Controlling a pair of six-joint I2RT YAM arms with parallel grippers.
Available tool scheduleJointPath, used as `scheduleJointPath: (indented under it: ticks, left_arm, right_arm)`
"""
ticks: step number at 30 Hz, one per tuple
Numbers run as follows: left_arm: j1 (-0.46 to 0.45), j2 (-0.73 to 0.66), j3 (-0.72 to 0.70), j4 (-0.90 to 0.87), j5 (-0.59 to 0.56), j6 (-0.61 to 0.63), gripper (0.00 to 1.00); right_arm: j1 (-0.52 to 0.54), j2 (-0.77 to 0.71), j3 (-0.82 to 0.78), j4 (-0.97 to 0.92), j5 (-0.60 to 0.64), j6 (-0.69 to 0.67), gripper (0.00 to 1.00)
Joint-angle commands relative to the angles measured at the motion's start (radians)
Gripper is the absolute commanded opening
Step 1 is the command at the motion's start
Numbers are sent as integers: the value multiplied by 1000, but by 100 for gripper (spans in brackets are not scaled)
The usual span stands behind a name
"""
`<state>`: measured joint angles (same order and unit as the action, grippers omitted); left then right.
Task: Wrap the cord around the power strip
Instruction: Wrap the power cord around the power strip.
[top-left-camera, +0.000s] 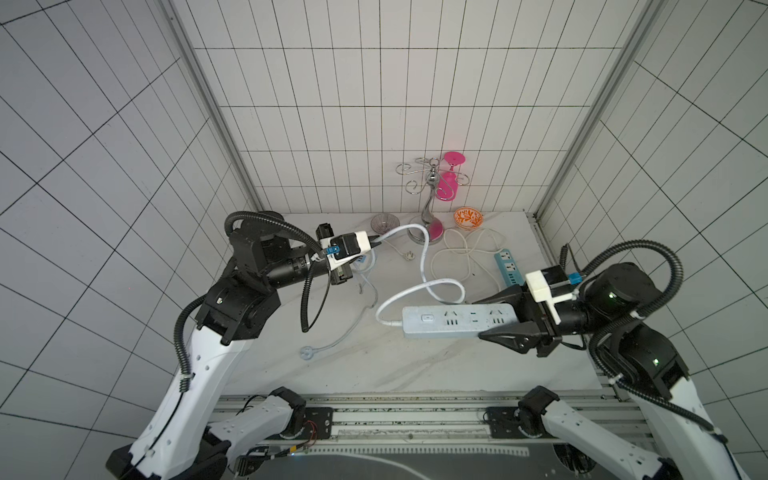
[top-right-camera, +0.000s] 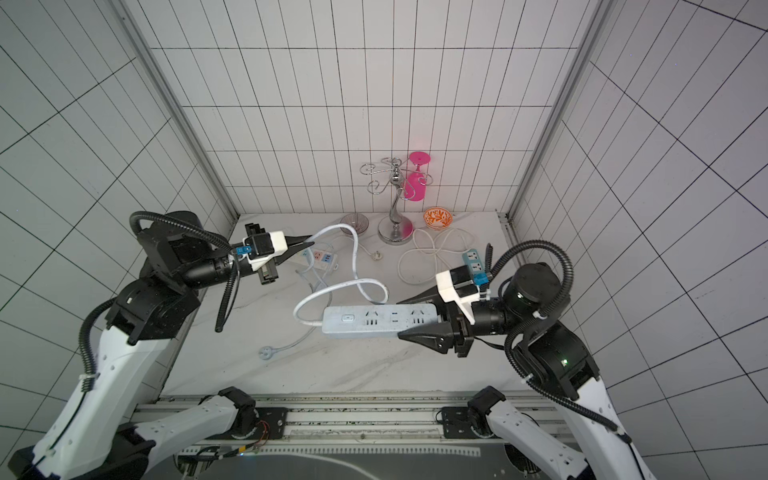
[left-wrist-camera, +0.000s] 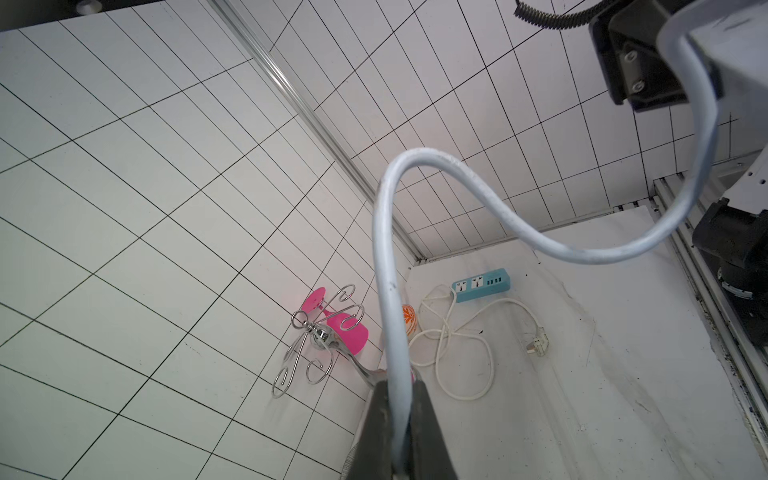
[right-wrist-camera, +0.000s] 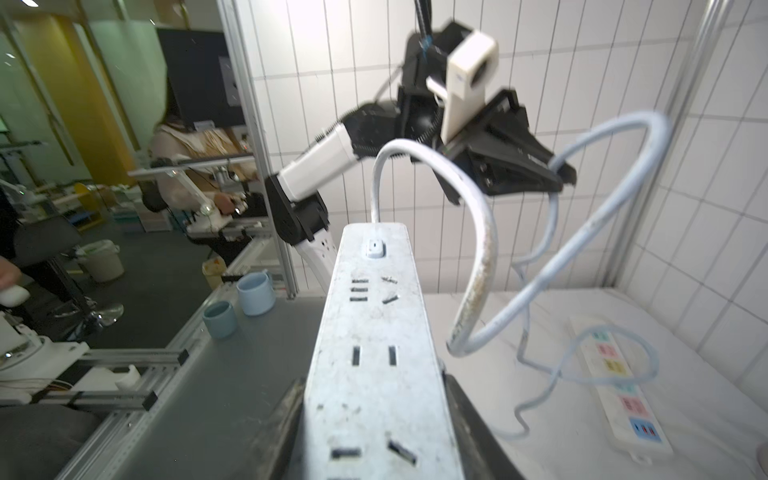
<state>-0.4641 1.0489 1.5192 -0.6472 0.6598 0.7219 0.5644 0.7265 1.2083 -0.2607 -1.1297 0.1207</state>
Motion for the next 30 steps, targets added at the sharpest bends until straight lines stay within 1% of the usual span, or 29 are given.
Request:
scheduleJointPath:
  ticks: [1, 4, 5, 7, 8, 13, 15, 19, 23, 26, 30]
  left_arm:
    - [-4, -19, -60, 68, 47, -29, 0]
    - [-4, -40, -129, 108, 100, -81, 0]
    - [-4, -47, -147, 116, 114, -98, 0]
    - [-4, -68, -181, 128, 146, -130, 0]
    - [-8, -82, -194, 130, 157, -143, 0]
    - [-13, -153, -226, 118, 162, -159, 0]
    - [-16, -164, -218, 101, 162, -158, 0]
    - [-24, -167, -190, 68, 151, -139, 0]
    - [-29, -166, -160, 39, 135, -121, 0]
    - [-34, -179, -142, 12, 98, -90, 0]
    - [-36, -194, -112, -16, 74, -66, 0]
  right_arm:
    - [2, -25, -102, 529, -93, 295, 0]
    - [1, -12, -133, 722, -26, 385, 0]
    - [1, -6, -136, 744, 13, 385, 0]
    - [2, 10, -134, 750, 89, 356, 0]
    - [1, 17, -131, 729, 139, 321, 0]
    - [1, 65, -127, 702, 339, 222, 0]
    - [2, 89, -106, 659, 418, 173, 0]
    - [5, 188, 14, 458, 579, 56, 0]
    - [25, 273, 105, 310, 754, -62, 0]
    - [36, 325, 167, 202, 849, -141, 0]
    - [39, 367, 200, 101, 944, -209, 0]
